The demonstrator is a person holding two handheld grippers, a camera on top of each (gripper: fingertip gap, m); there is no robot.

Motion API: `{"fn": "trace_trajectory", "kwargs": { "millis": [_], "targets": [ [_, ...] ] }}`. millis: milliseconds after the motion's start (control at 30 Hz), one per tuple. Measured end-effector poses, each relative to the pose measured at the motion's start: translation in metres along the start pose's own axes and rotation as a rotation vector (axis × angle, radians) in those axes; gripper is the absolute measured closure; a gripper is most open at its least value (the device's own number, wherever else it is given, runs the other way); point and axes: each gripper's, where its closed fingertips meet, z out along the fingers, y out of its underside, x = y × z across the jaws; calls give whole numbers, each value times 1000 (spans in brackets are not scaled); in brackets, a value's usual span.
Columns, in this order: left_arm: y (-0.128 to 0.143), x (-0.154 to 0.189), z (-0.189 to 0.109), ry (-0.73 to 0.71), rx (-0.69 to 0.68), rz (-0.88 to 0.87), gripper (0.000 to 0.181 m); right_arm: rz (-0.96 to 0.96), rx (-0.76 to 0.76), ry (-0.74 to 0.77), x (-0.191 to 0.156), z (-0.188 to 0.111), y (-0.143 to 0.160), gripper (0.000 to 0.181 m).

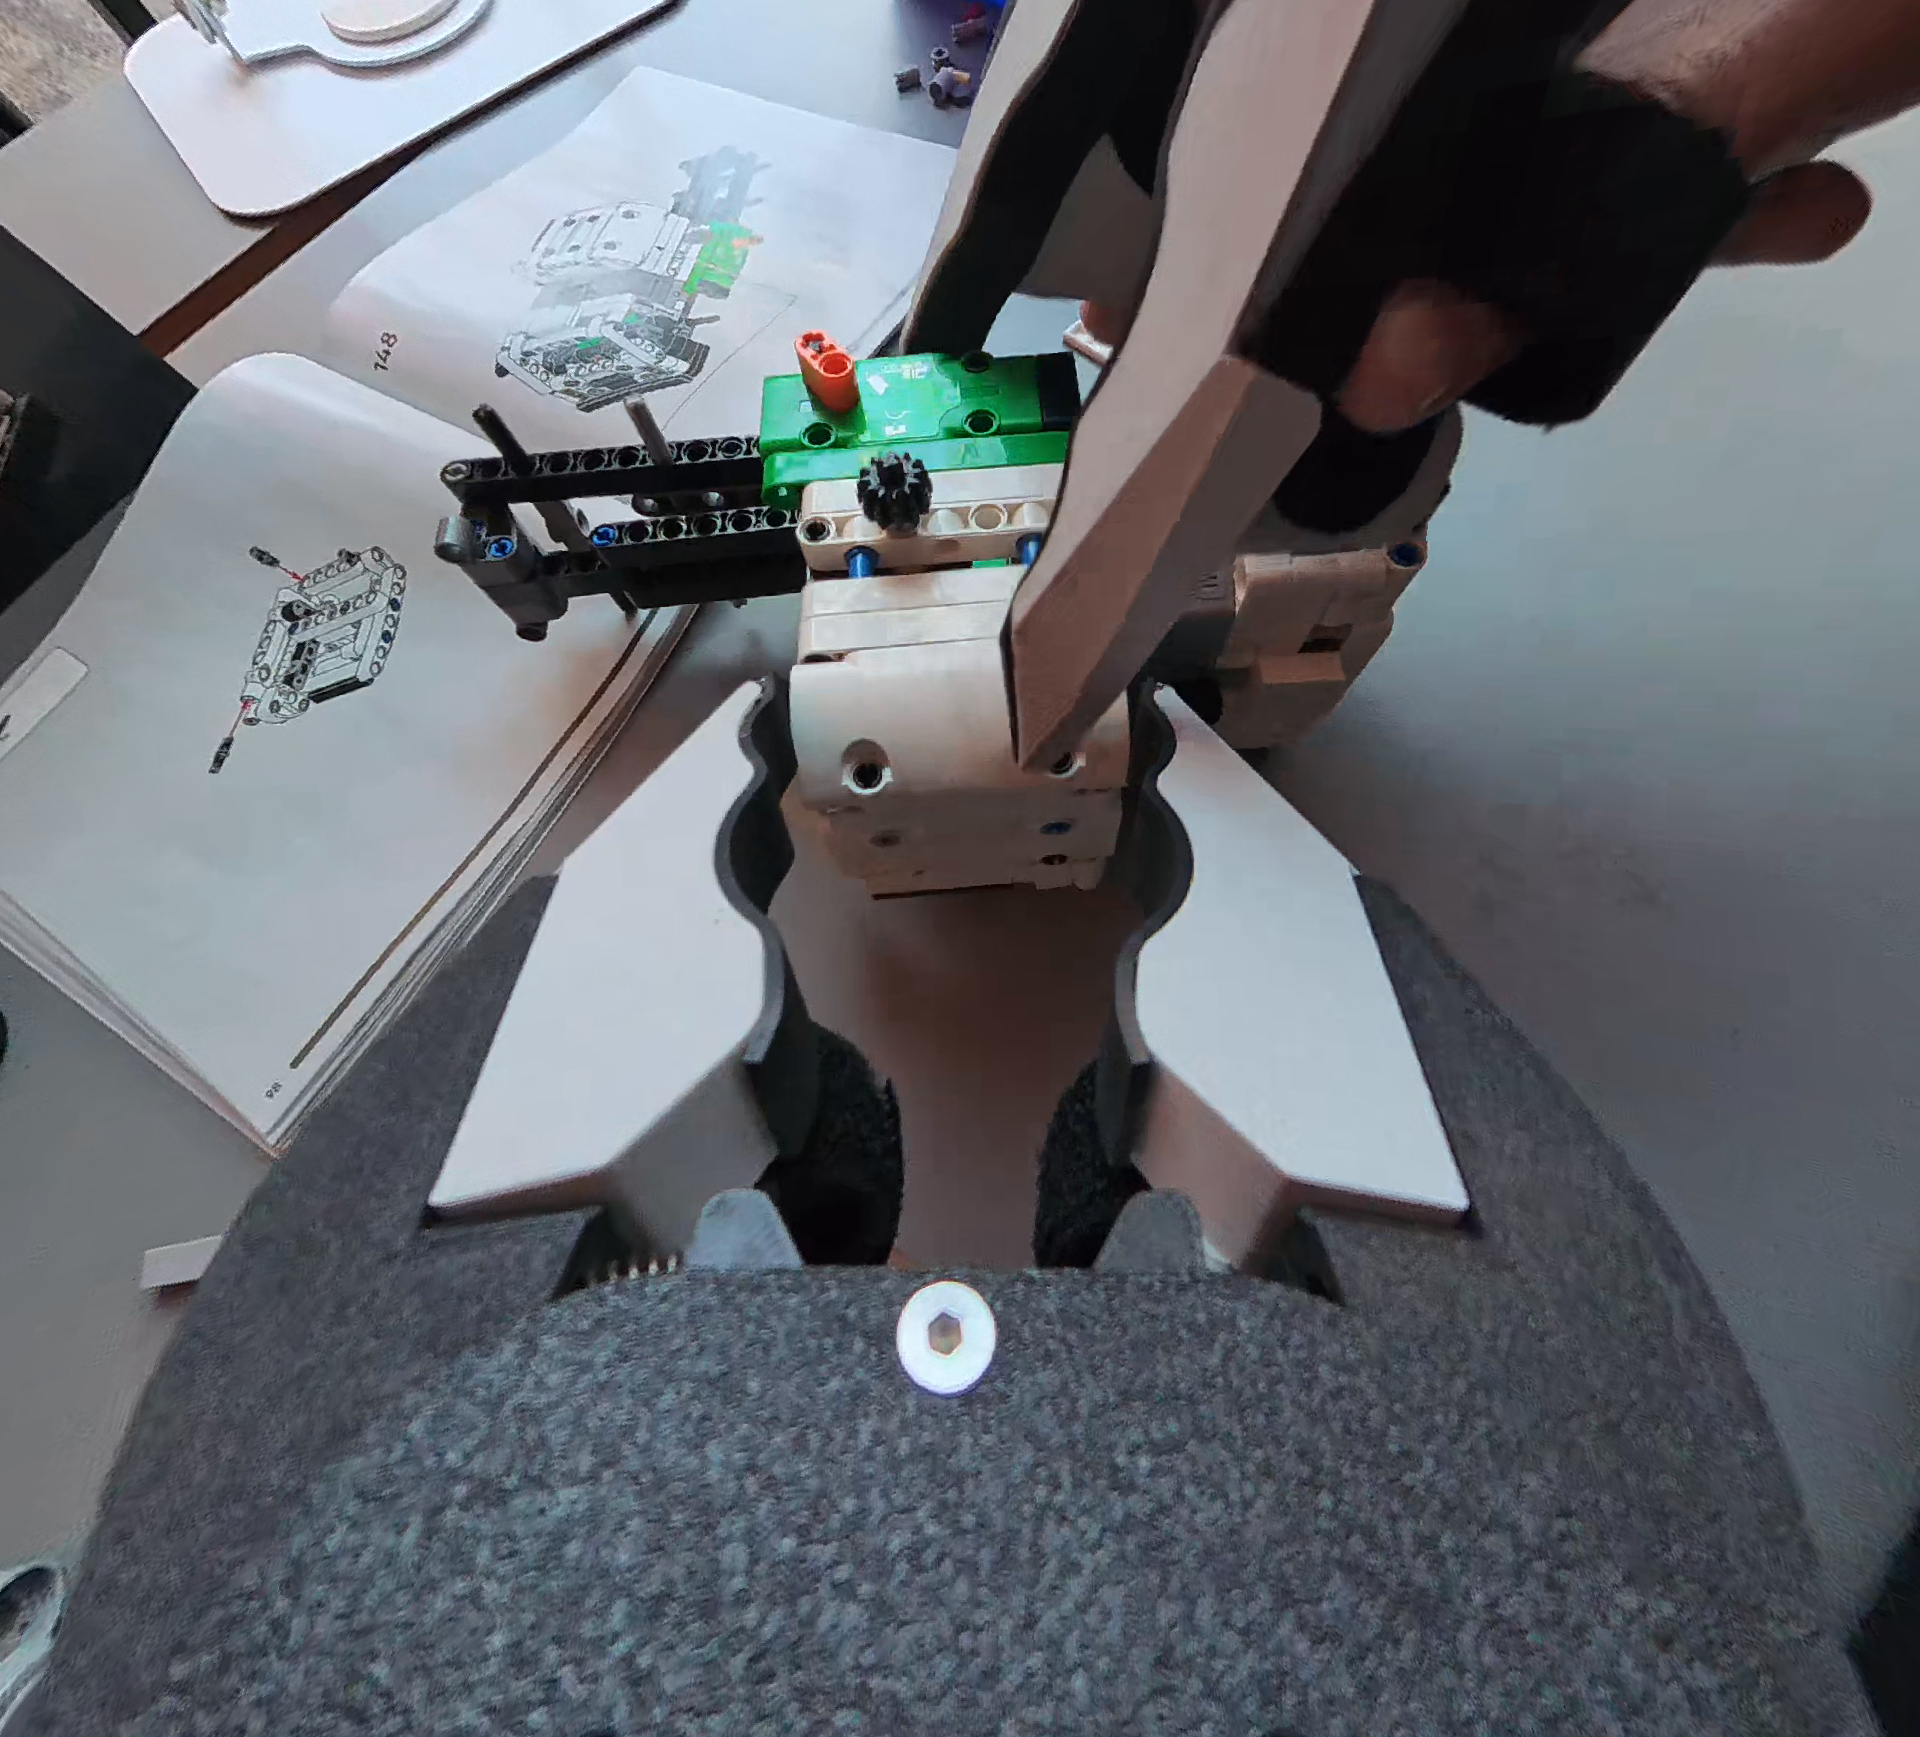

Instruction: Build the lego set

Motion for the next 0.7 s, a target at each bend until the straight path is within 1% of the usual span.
{"fn": "trace_trajectory", "kwargs": {
  "millis": [100, 233, 433, 700],
  "targets": [
    [-1, 1, 2, -12, 7, 25, 118, -20, -58, 80, 1, 8, 5, 71],
    [2, 0, 4, -19, 1, 43, 117, -13, -102, 136, 2, 17, 8, 69],
    [2, -1, 5, -20, -1, 24, 118, 10, -125, 148, 3, 17, 9, 73],
    [1, 0, 6, 20, 23, 73, 117, 14, -123, 155, 3, 17, 9, 74]
  ]
}}
